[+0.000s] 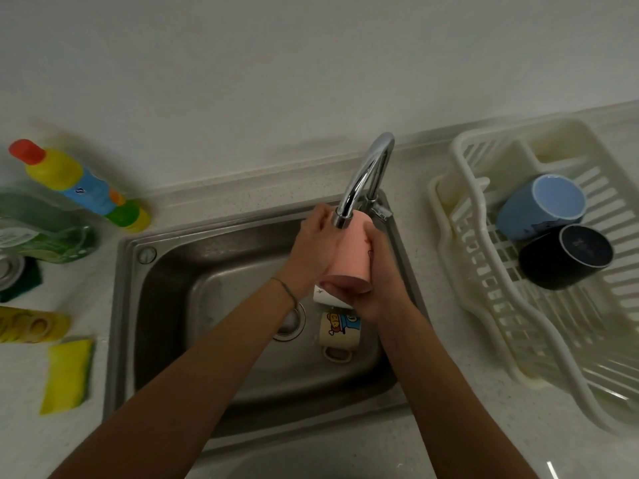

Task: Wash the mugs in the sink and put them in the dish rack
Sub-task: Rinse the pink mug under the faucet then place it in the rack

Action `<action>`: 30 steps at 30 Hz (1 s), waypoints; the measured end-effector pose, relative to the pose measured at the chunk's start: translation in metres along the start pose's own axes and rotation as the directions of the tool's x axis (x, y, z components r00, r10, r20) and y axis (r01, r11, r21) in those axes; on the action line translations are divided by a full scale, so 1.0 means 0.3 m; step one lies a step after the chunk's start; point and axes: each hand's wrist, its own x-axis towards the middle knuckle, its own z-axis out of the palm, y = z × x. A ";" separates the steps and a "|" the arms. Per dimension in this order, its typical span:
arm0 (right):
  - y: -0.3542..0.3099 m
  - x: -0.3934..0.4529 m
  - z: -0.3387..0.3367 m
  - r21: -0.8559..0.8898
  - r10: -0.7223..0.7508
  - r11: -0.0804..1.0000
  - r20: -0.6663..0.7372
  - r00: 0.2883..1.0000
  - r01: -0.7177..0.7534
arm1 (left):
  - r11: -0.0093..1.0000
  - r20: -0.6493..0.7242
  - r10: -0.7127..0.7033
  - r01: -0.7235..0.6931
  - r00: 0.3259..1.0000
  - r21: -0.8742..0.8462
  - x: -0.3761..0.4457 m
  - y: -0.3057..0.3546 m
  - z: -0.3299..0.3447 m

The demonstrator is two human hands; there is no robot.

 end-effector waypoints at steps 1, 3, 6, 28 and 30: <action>0.000 -0.002 0.000 -0.009 0.006 1.000 0.006 1.000 -0.006 | 1.000 -0.036 -0.016 0.016 0.999 -0.011 0.006 0.007 -0.007; -0.001 -0.009 0.006 -0.016 0.010 1.000 0.010 1.000 -0.010 | 0.999 -0.059 -0.026 0.024 0.998 -0.033 0.013 0.020 -0.011; -0.001 -0.004 0.006 0.024 0.004 1.000 0.002 1.000 -0.004 | 0.998 0.025 0.022 -0.023 0.999 0.053 -0.009 0.027 0.018; 0.004 -0.028 -0.003 0.083 0.103 0.989 0.175 0.979 -0.119 | 0.976 0.065 -0.077 0.089 0.995 -0.199 0.005 0.023 -0.015; -0.004 -0.028 -0.005 -0.057 0.048 0.998 0.129 0.990 -0.041 | 0.970 0.061 -0.093 0.104 0.994 -0.218 0.002 0.028 -0.024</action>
